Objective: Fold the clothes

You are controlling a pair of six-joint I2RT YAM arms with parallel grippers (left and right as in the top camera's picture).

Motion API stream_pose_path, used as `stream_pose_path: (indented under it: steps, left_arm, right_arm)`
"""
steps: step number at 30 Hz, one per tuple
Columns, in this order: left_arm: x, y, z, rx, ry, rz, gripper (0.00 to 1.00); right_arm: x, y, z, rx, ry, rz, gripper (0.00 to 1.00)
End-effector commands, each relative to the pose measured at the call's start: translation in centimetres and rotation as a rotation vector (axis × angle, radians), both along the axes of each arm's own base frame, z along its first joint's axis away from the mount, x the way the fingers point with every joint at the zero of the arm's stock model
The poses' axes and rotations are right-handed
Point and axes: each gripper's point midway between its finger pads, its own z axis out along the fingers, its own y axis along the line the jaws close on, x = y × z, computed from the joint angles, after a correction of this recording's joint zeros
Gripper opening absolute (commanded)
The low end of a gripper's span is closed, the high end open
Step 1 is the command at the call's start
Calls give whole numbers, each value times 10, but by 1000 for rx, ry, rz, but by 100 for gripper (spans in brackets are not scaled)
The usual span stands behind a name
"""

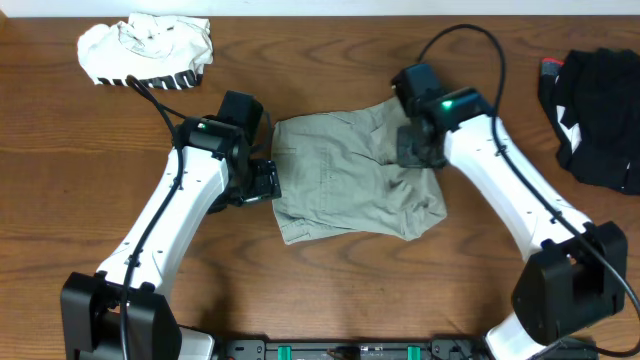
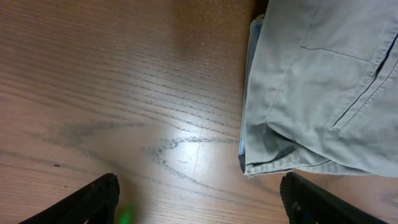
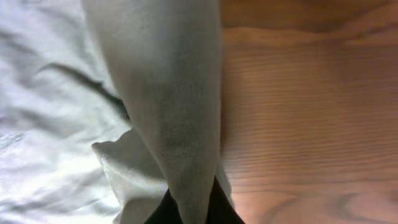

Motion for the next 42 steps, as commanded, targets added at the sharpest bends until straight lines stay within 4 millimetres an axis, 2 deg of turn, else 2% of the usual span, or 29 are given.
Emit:
stream_pose_path:
  steps: [1, 5, 7, 10, 15, 16, 19, 22, 28, 31, 35, 39, 42]
  left_arm:
    - [1, 2, 0, 6, 1, -10, 85]
    - [0, 2, 0, 7, 4, -10, 85]
    - [0, 2, 0, 6, 4, -10, 85]
    - [0, 2, 0, 6, 4, -10, 85]
    - [0, 2, 0, 6, 2, -10, 85]
    - [1, 2, 0, 6, 2, -10, 85]
    - [1, 2, 0, 6, 1, -10, 85]
    - [0, 2, 0, 6, 4, -10, 86]
    - [4, 1, 0, 3, -12, -10, 85]
    - [7, 0, 0, -2, -26, -10, 85]
    - [9, -1, 0, -10, -33, -10, 86]
    - [9, -2, 0, -14, -30, -11, 86]
    - [8, -2, 0, -14, -30, -11, 86]
  right_arm:
    - [7, -18, 2, -37, -9, -8, 7]
    - [4, -36, -5, -51, 17, -35, 8]
    - [1, -44, -10, -68, 33, -43, 17]
    - [-4, -59, -16, -109, 53, -69, 19]
    - [-8, -67, -20, -108, 73, -90, 21]
    - [-8, -68, -20, -110, 74, -90, 28]
    - [-10, -69, -20, -118, 84, -90, 60]
    - [-10, -76, -19, -139, 80, -104, 78]
    - [-10, -86, -17, -141, 85, -131, 83]
    - [-9, -80, -18, -101, 91, -112, 85]
    - [-12, -39, -23, 79, 134, 105, 84]
    - [-16, -34, -23, 26, 138, 126, 84]
    - [-20, -21, -22, 6, 140, 193, 84]
